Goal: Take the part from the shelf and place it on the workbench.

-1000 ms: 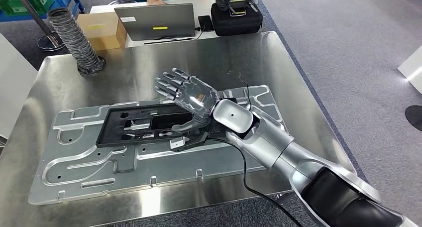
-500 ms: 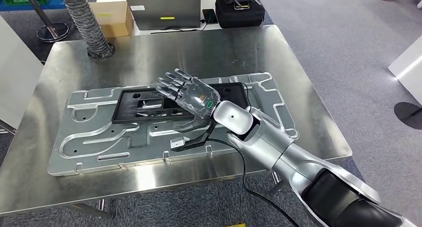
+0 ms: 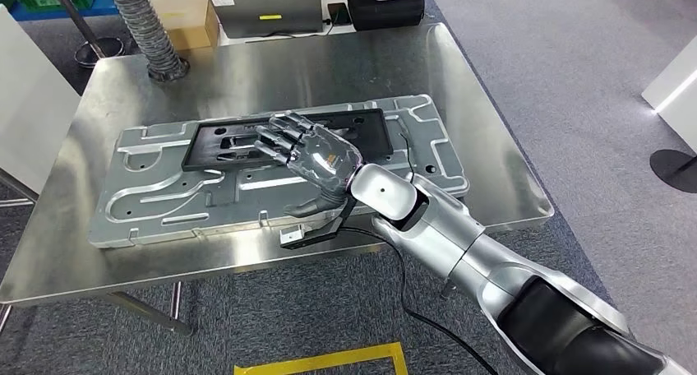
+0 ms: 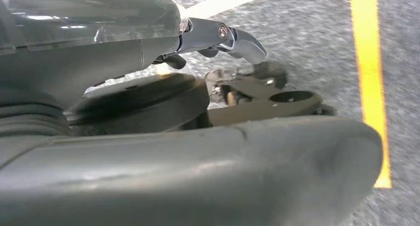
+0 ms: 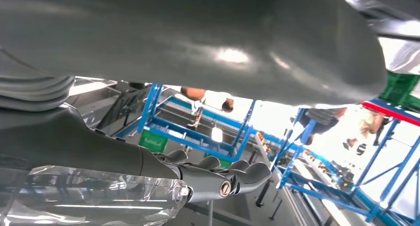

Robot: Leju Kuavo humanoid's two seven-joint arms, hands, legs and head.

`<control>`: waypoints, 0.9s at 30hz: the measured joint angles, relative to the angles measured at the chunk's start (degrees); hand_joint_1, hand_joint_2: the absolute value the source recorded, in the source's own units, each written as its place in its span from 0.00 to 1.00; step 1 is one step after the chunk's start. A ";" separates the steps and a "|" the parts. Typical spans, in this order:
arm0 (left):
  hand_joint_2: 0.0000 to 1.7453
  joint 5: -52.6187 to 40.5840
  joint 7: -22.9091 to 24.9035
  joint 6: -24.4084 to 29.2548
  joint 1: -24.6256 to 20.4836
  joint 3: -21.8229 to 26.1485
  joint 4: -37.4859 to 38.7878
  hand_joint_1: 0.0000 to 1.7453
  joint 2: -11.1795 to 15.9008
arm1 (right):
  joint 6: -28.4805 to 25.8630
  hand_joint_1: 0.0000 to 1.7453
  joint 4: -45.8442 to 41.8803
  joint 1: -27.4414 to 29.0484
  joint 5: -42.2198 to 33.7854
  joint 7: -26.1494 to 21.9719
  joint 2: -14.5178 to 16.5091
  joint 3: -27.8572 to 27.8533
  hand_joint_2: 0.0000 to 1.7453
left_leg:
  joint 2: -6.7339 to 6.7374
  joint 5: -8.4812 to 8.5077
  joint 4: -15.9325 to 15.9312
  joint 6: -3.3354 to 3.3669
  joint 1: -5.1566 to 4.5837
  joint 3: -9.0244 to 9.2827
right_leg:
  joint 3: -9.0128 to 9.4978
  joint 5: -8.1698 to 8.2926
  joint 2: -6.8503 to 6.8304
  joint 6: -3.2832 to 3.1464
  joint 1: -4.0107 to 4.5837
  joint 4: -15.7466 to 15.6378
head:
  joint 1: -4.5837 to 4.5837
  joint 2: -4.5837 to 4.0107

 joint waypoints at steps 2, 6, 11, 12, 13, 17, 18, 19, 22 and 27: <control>0.00 0.01 -0.02 0.01 -0.03 0.00 0.00 0.00 0.10 | -0.07 0.00 -0.01 -0.02 0.03 0.07 0.19 0.00 0.00 | -0.03 0.65 -7.31 0.08 0.03 6.08 | -1.72 1.05 0.02 0.47 0.00 0.70 | -0.01 0.00; 0.00 -0.02 -0.05 0.00 0.02 0.00 0.02 0.00 0.17 | -0.32 0.00 0.02 0.04 0.60 0.84 0.86 0.02 0.00 | -0.27 -1.55 -15.13 1.85 -0.35 10.57 | -2.70 3.02 0.03 1.78 0.08 0.97 | 0.01 0.00; 0.00 -0.01 0.27 0.03 -0.02 0.00 0.07 0.00 0.15 | -0.32 0.00 0.07 0.22 1.34 1.17 1.04 0.02 0.00 | 0.16 2.04 -15.25 3.62 -0.18 7.08 | -6.19 -7.03 0.42 3.14 -0.38 10.69 | 0.01 0.00; 0.00 -0.01 0.32 0.09 0.00 0.00 0.07 0.00 0.15 | -0.30 0.00 0.08 0.28 1.42 1.17 1.09 0.02 0.00 | 0.18 2.81 -15.19 3.65 -0.21 6.08 | -6.91 -9.06 0.42 3.28 -0.42 14.62 | 0.01 0.00; 0.00 0.02 0.37 0.18 0.01 0.00 0.07 0.00 0.15 | -0.27 0.00 0.08 0.37 1.55 1.15 1.14 0.02 0.00 | 0.18 3.51 -15.13 3.60 -0.24 5.12 | -7.07 -9.50 0.42 3.35 -0.46 17.47 | 0.01 0.00; 0.00 0.11 0.42 0.49 0.06 0.00 0.07 0.00 0.09 | -0.18 0.00 0.03 0.49 2.02 0.95 1.47 -0.03 0.00 | 0.14 6.03 -14.65 3.02 -0.33 1.64 | 1.54 -5.42 0.45 2.55 -0.37 10.60 | 0.01 0.00; 0.00 0.17 0.40 0.53 0.07 0.00 0.07 0.00 0.04 | -0.20 0.00 -0.05 0.45 2.09 0.91 1.64 -0.10 0.00 | 0.15 6.53 -14.57 2.78 -0.37 1.19 | 4.55 -6.01 0.44 2.28 -0.23 6.36 | 0.01 0.00; 0.00 0.24 0.37 0.57 0.08 0.01 0.07 0.00 -0.01 | -0.21 0.00 -0.13 0.42 2.16 0.86 1.83 -0.19 0.00 | 0.16 7.08 -14.62 2.46 -0.37 0.96 | 6.62 -6.77 0.46 2.03 -0.02 3.13 | 0.01 0.00; 0.00 0.39 0.28 0.79 0.19 0.04 0.09 0.00 -0.10 | -0.26 0.00 -0.22 0.34 2.26 0.81 2.07 -0.31 0.00 | 0.19 8.66 -15.28 1.35 -0.19 0.67 | 7.26 -6.49 0.33 1.36 0.21 0.29 | 0.01 0.00; 0.00 0.60 0.27 1.40 0.55 0.20 0.11 0.00 -0.07 | -0.61 0.00 -0.12 0.37 2.27 0.75 2.30 -0.39 0.00 | 0.08 -2.67 -3.38 0.24 -0.05 -2.76 | 3.54 -2.53 0.02 0.04 -0.06 -0.39 | -0.01 0.00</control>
